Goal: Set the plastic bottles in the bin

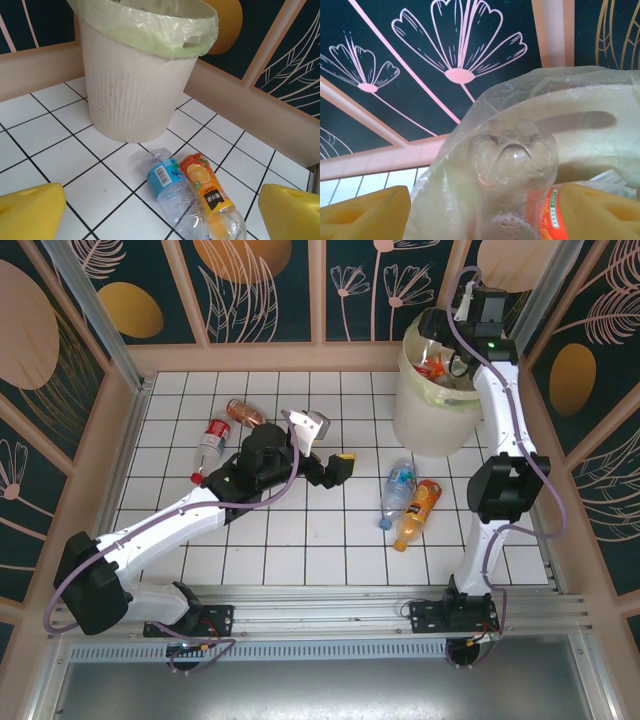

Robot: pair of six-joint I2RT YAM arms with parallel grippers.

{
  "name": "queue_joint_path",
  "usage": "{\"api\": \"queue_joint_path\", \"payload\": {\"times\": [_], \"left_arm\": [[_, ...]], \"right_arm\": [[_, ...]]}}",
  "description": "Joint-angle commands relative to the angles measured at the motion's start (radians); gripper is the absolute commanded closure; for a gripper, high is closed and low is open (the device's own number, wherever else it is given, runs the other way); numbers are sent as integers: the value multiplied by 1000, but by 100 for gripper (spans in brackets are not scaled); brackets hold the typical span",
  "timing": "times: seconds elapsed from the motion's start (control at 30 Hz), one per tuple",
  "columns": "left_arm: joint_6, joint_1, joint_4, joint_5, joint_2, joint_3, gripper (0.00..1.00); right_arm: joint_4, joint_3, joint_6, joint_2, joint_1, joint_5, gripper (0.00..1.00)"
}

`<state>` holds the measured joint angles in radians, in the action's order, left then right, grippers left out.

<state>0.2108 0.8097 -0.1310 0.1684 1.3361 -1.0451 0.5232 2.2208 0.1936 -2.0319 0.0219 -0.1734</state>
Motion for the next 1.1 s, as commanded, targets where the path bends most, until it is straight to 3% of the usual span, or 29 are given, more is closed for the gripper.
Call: {"api": "queue_joint_path", "payload": {"times": [0.0, 0.13, 0.27, 0.53, 0.7, 1.07], "left_arm": [[2, -7, -35, 2, -5, -18, 1], [2, -7, -35, 2, -4, -15, 1], [4, -8, -40, 2, -1, -10, 1], [6, -7, -46, -8, -12, 11, 2], [9, -7, -50, -12, -21, 23, 1], [16, -7, -58, -6, -19, 25, 1]], "right_arm": [[34, 65, 18, -45, -3, 59, 18], [64, 126, 17, -93, -3, 137, 17], [113, 213, -5, -159, -5, 126, 17], [121, 177, 23, -170, -23, 193, 17], [118, 146, 55, -142, -43, 300, 19], [148, 90, 30, -102, -56, 469, 30]]}}
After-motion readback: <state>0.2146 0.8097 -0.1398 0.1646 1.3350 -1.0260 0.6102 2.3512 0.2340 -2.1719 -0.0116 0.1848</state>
